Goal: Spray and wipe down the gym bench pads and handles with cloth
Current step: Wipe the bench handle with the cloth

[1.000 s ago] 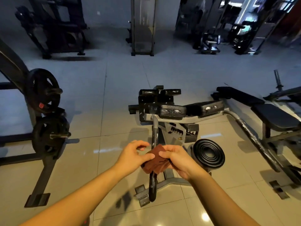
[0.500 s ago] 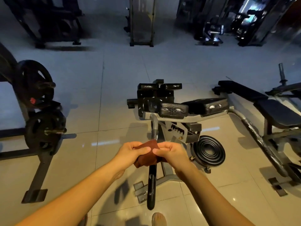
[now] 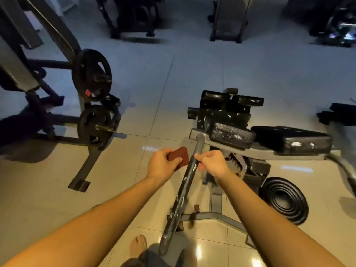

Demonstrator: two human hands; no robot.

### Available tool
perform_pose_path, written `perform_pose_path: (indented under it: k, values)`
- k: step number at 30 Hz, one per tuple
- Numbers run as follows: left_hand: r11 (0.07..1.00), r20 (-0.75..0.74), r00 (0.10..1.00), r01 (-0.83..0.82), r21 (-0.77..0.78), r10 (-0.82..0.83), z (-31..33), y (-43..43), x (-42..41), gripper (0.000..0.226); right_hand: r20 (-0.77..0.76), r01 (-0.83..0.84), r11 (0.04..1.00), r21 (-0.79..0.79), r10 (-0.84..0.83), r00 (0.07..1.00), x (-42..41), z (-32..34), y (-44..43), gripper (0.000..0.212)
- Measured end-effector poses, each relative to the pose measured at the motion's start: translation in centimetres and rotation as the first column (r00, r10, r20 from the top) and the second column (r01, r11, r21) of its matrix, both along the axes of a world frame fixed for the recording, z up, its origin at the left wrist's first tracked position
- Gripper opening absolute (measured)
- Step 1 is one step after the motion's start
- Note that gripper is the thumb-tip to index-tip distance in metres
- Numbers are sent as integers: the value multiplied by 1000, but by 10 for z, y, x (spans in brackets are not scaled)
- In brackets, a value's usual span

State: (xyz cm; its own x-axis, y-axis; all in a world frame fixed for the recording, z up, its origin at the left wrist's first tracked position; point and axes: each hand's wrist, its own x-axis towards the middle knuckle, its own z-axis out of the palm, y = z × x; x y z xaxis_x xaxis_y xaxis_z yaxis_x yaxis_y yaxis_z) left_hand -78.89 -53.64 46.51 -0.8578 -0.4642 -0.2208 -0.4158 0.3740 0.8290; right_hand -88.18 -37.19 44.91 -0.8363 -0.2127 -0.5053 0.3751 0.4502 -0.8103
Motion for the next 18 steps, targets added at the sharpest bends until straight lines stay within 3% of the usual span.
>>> perform_pose_path:
  k: [3,7,11,18]
  values:
    - [984,-29,999,-12,178,17,-5,23,7,25,41,20,999,-30,-18,999,-4,-1,1,36]
    - [856,-19,990,-114,504,143,-2,25,13,17,139,2,1000,-13,0,990,-8,12,3,37]
    - [796,60,983,-176,579,173,-5,14,3,11,220,-51,998,44,40,975,-17,18,4,37]
    - [722,164,986,-92,686,-30,-13,3,2,16,228,-83,996,-11,84,970,-12,7,11,38]
